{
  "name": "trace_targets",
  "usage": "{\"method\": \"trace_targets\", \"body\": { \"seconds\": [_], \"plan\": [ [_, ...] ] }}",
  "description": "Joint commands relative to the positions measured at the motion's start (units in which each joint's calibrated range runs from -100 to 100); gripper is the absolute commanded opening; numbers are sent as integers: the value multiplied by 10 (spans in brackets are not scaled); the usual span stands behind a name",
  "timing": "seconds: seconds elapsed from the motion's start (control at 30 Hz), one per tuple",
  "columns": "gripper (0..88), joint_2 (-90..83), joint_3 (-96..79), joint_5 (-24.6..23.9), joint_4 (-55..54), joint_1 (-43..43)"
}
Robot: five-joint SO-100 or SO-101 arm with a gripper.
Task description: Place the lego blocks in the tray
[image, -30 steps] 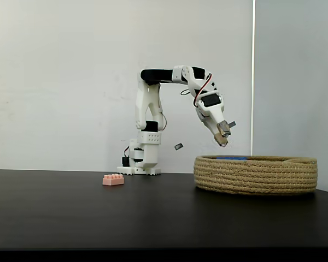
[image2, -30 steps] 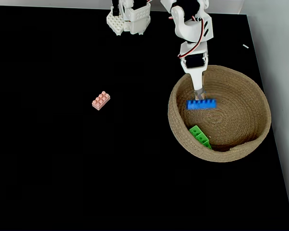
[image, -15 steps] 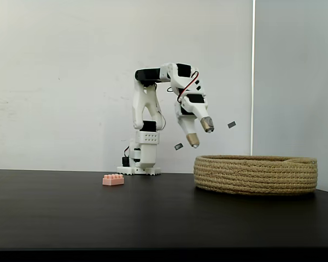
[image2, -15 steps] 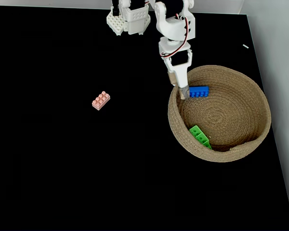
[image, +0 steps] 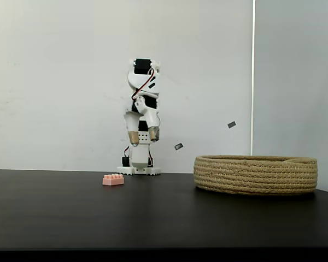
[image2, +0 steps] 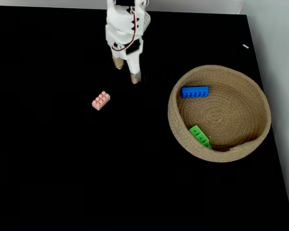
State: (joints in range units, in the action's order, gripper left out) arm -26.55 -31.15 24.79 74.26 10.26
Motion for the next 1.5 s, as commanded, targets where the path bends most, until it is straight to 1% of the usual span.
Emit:
{"method": "trace_targets", "body": {
  "seconds": [0.0,0.07,0.13,0.23,0.37,0.47,0.57,0.7,0.83,1.13,1.27,1.33,1.43,1.47],
  "plan": [
    [209,-14,30,66,23,71],
    [198,2,20,78,23,91],
    [214,26,21,95,19,115],
    [229,70,35,104,-16,131],
    [249,143,86,93,-33,132],
    [253,192,114,57,-52,121],
    [284,220,122,48,-58,110],
    [307,243,120,55,-62,107],
    [312,282,134,61,-89,113],
    [316,376,209,69,-92,128],
    [301,390,214,67,-92,127],
    [270,391,214,63,-92,124],
    [132,384,211,61,-92,111],
    [115,381,208,61,-92,109]
  ]
}}
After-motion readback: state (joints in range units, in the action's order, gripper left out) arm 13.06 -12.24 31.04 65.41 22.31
